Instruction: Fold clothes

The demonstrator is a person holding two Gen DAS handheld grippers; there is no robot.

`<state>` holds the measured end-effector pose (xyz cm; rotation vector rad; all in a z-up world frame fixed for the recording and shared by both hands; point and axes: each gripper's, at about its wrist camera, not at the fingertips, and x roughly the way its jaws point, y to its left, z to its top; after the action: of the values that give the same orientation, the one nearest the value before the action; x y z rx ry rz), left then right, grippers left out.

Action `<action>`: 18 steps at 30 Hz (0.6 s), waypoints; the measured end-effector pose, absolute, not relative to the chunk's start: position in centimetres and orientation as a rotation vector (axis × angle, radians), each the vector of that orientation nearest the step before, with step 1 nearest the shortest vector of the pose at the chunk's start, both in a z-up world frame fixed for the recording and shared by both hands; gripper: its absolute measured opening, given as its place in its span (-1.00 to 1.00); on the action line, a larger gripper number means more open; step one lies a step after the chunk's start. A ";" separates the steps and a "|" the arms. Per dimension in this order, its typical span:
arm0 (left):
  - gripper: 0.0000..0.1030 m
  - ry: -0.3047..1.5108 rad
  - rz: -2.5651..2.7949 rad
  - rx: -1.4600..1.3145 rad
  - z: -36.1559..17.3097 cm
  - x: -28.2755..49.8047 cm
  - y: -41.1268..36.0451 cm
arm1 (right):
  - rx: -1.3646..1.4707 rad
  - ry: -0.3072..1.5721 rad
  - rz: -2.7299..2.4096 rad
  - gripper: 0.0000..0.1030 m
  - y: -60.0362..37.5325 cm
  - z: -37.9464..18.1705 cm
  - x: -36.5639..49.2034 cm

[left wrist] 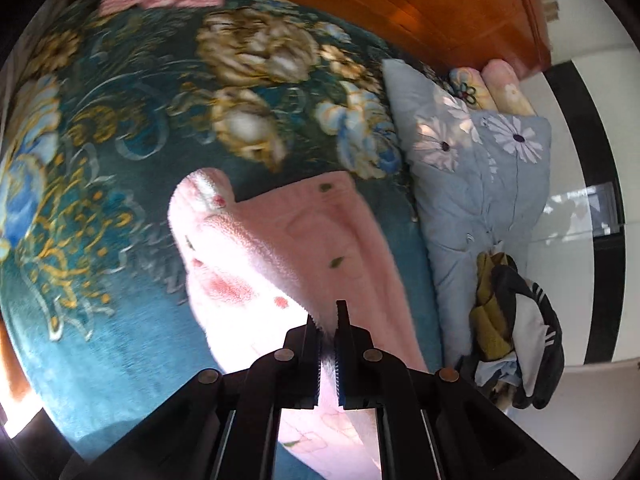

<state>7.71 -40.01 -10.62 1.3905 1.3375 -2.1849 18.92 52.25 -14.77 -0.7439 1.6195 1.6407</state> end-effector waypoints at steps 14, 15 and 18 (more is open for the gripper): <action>-0.87 1.331 -2.207 1.485 -12.6 -3.3 -33.5 | -0.818 1.517 1.599 -0.86 58.8 -17.8 11.7; -0.87 1.325 -2.203 1.494 -13.1 -3.4 -33.1 | -0.830 1.520 1.587 -0.86 58.7 -18.5 11.6; -0.86 1.311 -2.217 1.525 -14.1 -3.8 -32.0 | -0.868 1.530 1.584 -0.86 58.4 -19.9 11.6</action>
<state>-3.75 -32.00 -14.07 1.5251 1.3111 -2.2169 11.59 58.40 -19.88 -0.8679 1.5297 1.5837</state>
